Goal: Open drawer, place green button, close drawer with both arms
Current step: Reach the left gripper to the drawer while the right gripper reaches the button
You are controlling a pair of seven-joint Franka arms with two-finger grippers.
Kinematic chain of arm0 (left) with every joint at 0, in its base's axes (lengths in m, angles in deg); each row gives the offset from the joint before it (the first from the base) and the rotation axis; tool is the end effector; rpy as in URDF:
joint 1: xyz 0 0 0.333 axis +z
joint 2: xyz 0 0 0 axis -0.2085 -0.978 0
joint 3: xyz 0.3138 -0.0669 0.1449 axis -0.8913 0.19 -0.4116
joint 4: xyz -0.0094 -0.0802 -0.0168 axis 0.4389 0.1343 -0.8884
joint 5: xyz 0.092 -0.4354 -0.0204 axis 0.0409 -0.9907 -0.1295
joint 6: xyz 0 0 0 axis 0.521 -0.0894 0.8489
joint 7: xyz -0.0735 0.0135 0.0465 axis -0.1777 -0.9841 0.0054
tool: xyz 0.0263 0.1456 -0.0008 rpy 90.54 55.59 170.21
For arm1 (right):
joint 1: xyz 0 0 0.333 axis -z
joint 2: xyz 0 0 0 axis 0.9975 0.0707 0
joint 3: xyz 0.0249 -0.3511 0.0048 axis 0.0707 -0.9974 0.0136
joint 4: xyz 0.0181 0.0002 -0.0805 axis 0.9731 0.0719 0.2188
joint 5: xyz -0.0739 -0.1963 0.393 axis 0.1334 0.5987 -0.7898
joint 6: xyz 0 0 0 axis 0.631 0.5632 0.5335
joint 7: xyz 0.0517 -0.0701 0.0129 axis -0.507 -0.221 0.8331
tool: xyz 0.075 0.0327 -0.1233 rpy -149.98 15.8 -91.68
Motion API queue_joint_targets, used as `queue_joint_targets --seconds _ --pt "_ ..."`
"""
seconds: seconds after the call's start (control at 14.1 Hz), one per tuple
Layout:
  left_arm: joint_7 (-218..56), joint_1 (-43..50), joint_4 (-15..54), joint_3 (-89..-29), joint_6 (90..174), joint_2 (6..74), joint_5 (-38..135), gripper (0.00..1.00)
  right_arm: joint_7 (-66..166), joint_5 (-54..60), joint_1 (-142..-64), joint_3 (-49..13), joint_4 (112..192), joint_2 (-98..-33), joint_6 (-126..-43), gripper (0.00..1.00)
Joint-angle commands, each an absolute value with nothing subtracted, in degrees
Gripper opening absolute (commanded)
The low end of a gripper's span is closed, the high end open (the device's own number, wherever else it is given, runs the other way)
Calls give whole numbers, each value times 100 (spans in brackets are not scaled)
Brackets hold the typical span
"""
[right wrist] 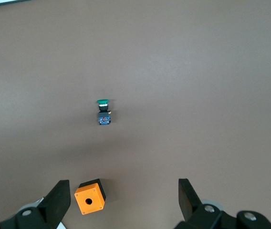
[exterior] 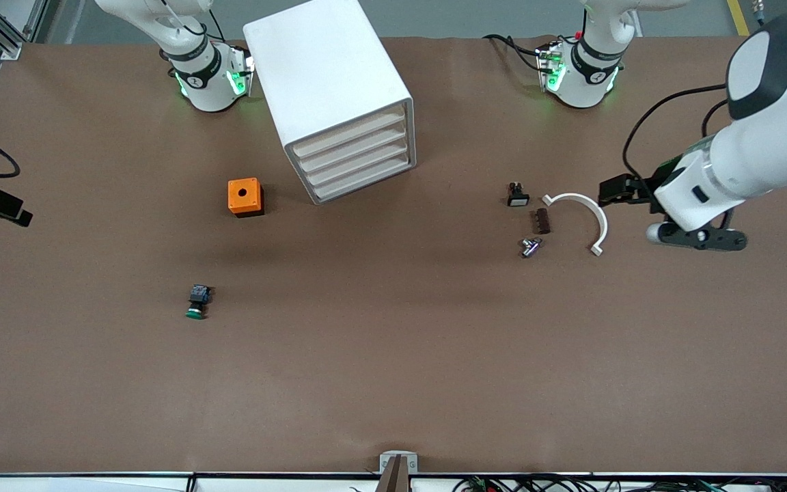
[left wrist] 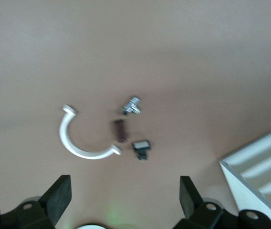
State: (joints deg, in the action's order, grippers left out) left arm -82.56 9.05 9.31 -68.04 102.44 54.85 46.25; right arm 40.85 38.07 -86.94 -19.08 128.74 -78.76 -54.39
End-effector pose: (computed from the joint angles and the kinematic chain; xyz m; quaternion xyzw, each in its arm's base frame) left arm 0.6275 -0.1571 0.5078 0.9862 -0.0550 -0.1235 0.0953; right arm 0.6600 -0.0517 0.6290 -0.9968 0.0802 0.0051 0.0026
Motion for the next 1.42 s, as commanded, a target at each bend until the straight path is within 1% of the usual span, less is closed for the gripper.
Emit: queue_joint_targets --seconds 0.0,0.14,0.28,0.5,0.64,0.85,1.06,1.28,1.35 --pt "-8931 940 1084 -6755 10047 5322 4124 100 4059 3838 -8805 -1879 12848 -7719 -5434 100" --pt "-9232 931 1197 -6746 10037 5059 3493 100 4077 3839 -8928 -1879 12944 -7578 -5417 100" --pt "-9443 905 1373 -6728 10054 4848 2851 100 3885 3865 -9252 -1879 13215 -7499 -5565 100" --pt "-9541 913 1479 -6387 10142 4566 2383 100 3497 3856 -9526 -1871 14058 -7472 -6459 100" --pt "-9838 905 1706 -6140 10413 4469 2094 100 3497 3856 -9710 -1879 14524 -7472 -6969 100" --pt "-10384 905 2093 -5771 10870 4127 1541 100 3488 3856 -9720 -1879 15088 -7446 -7665 100" --pt "-11084 896 2681 -5446 11634 3846 908 100 3479 3856 -9667 -1879 15230 -7192 -7886 100" --pt "-12244 896 3227 -5243 12092 3643 126 100 3409 3856 -9658 -1897 15299 -7007 -7939 100" --pt "-12674 878 3385 -5217 12172 3573 -164 100 3304 3847 -9667 -1897 15465 -7006 -8191 100"
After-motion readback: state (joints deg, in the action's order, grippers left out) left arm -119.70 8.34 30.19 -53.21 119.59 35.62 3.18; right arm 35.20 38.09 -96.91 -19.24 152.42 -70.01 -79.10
